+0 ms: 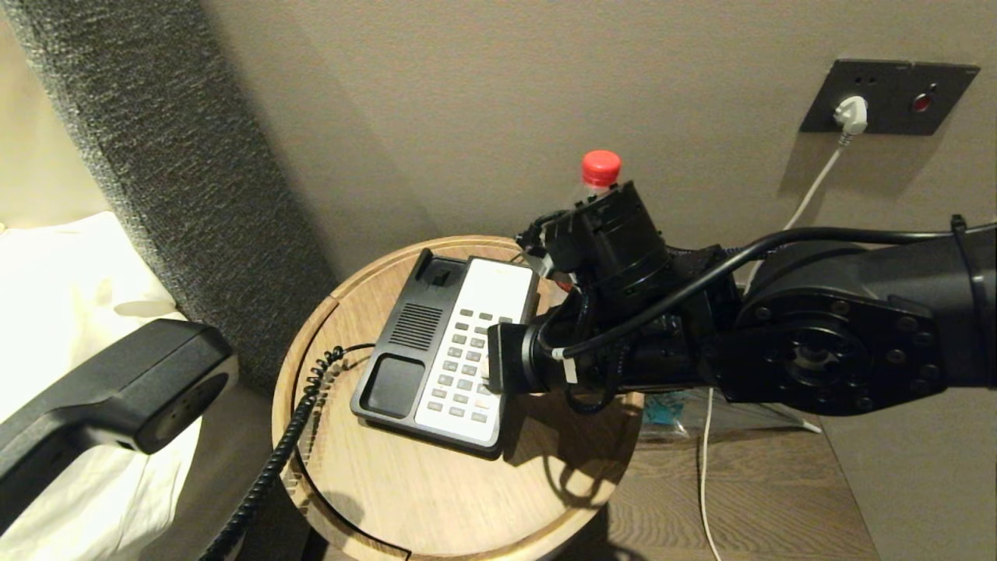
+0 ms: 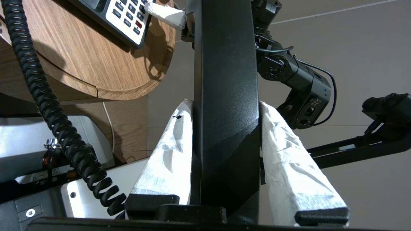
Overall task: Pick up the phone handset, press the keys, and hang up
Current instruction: Dial the number
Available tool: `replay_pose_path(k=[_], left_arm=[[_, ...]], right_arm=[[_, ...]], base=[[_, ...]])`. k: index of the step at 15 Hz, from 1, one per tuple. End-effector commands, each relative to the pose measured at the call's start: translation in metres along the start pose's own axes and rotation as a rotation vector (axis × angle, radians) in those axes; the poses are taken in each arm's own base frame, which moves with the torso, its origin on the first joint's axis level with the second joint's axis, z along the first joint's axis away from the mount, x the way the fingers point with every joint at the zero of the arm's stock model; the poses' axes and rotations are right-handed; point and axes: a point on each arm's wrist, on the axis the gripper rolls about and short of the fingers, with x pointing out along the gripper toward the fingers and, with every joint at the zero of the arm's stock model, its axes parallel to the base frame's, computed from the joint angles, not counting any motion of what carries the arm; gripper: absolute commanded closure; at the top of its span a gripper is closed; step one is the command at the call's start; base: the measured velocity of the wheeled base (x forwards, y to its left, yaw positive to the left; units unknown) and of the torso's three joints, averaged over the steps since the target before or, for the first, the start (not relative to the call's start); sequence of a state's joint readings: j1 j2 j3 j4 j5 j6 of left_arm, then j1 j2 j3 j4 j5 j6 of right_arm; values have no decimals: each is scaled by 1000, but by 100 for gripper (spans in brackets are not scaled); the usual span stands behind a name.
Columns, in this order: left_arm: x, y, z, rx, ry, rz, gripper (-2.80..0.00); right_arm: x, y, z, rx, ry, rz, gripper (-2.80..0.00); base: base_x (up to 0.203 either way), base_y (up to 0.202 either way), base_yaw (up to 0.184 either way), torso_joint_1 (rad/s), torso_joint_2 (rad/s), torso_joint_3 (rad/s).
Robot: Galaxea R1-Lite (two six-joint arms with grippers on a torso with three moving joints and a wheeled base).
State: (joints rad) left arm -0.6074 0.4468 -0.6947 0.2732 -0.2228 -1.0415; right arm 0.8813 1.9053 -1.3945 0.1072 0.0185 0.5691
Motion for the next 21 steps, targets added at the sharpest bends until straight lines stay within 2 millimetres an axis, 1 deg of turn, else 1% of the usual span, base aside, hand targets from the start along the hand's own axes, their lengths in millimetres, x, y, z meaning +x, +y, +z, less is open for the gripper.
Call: replay_pose_path(k=[1, 12, 15, 17, 21], left_arm=[[-1, -1, 1, -5, -2, -5, 0], [-1, 1, -1, -6, 2, -4, 0], [-2, 1, -1, -5, 1, -5, 0], [-1, 1, -1, -6, 2, -3, 0], [-1, 2, -2, -7, 4, 0, 0]], right_arm=[[4, -1, -2, -2, 9, -6, 0], [9, -10, -7, -26, 33, -33, 0], [6, -8, -5, -21, 23, -23, 0], [-1, -4, -1, -16, 6, -9, 0], [-4, 5, -1, -14, 1, 22, 0]], base=[[0, 0, 0, 0, 0, 0], [0, 0, 0, 0, 0, 0], [0, 0, 0, 0, 0, 0], [0, 0, 0, 0, 0, 0], [0, 0, 0, 0, 0, 0]])
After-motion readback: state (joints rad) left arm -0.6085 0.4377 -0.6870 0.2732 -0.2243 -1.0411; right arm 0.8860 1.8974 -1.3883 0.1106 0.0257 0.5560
